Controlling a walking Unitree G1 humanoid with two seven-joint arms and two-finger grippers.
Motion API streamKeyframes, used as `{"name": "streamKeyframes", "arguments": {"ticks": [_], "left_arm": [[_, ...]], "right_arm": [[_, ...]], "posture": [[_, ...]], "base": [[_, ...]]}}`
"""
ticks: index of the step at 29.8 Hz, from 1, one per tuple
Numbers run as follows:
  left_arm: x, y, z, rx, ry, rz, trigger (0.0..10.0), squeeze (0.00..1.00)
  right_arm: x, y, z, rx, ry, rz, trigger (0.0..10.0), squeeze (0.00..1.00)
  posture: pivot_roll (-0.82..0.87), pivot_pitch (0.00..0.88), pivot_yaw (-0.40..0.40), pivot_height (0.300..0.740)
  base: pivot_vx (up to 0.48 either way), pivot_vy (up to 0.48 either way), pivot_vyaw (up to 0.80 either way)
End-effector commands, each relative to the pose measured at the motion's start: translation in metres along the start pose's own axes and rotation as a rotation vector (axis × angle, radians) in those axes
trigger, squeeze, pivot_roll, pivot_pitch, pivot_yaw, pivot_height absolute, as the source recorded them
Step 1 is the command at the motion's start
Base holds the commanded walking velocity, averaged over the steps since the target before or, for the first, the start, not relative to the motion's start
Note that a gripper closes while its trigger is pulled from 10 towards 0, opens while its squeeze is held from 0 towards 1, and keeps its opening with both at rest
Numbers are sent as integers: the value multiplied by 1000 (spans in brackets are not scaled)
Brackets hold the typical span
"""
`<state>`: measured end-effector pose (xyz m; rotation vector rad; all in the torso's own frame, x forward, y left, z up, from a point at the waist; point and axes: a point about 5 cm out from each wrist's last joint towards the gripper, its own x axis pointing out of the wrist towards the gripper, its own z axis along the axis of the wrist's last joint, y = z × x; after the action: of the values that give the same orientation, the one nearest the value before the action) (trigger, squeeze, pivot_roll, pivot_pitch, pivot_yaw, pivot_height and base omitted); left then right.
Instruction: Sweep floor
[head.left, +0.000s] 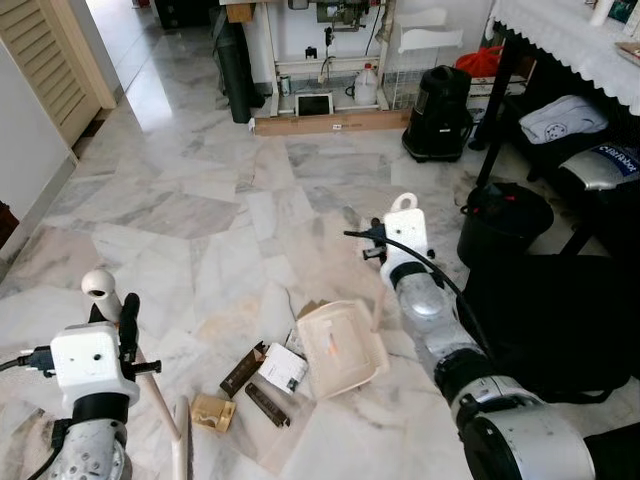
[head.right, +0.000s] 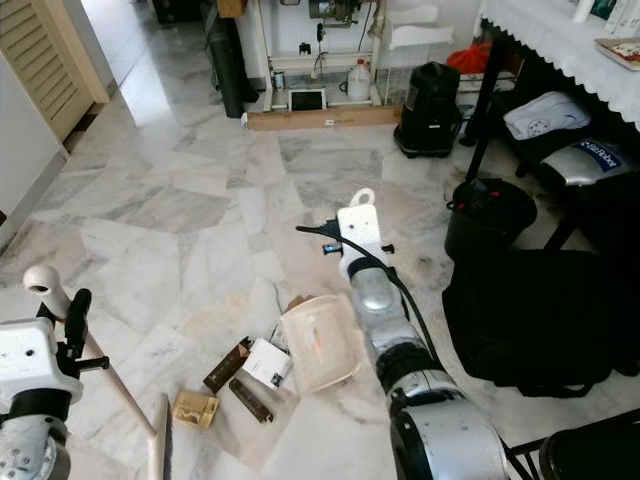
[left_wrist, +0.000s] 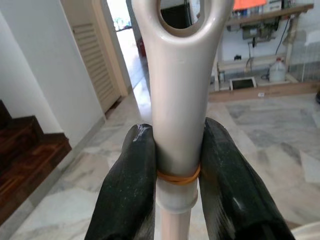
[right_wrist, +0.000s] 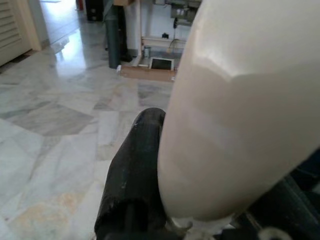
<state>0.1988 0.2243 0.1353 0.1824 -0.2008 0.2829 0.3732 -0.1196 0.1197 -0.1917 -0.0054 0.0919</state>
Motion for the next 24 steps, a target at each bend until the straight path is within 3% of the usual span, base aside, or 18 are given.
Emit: {"name": "streamKeyframes", "arguments": {"ticks": [1,4,12,18,24], "left_arm": [[-3,2,4,39,-40,25,10000,0],[-12,2,-1,45,-27,45,10000,0],[-18,-9,-1,38,-32,55,10000,0],[-18,-22,-1,2,-49,53,10000,0],[-18,-28,-1,-18,-49,13,10000,0]], "right_arm": [[0,-2,11,17,-66,0,10000,0],[-9,-8,10,49,-110,9,10000,0],[-25,-18,15,70,-166,25,10000,0],[-32,-15,16,89,-164,41,10000,0],[-28,-10,16,83,-150,55,10000,0]], "posture": [[-59,0,54,740],[-85,0,52,740],[-97,0,33,740],[-108,0,12,740],[-95,0,0,740]], "base": [[0,0,0],[0,0,0],[0,0,0],[0,0,0],[0,0,0]]}}
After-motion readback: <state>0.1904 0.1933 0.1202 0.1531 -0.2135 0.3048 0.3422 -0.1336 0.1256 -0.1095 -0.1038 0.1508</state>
